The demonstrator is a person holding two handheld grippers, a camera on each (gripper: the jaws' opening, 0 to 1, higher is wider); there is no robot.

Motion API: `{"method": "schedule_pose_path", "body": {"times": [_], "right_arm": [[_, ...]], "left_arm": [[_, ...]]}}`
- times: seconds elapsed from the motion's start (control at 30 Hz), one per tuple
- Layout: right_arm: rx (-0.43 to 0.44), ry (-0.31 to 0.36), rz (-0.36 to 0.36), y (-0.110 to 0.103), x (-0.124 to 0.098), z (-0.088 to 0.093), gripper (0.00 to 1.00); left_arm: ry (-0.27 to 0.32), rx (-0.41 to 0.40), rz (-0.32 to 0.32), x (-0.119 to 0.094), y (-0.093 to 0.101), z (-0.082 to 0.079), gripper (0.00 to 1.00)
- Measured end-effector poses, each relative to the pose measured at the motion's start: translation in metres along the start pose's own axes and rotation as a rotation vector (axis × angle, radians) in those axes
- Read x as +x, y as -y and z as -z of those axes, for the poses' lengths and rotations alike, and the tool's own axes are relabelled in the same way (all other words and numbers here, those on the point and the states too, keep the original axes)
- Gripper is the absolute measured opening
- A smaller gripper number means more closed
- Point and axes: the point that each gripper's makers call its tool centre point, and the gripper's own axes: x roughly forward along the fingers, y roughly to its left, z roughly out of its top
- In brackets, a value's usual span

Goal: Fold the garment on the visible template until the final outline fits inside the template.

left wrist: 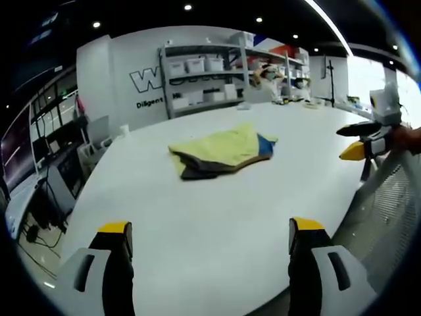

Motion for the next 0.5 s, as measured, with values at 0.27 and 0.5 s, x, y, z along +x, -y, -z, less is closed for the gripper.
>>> {"method": "schedule_pose_path", "body": {"times": [0.27, 0.5], "right_arm": [[-0.003, 0.001, 0.0, -0.0005, 0.0002, -0.0002, 0.99], [-0.005, 0.002, 0.004, 0.0001, 0.0002, -0.0006, 0.99]], "left_arm": [[0.0, 0.002, 0.0, -0.0001, -0.0003, -0.0001, 0.96], [0.0, 0.003, -0.002, 0.0004, -0.0006, 0.0003, 0.96]]}}
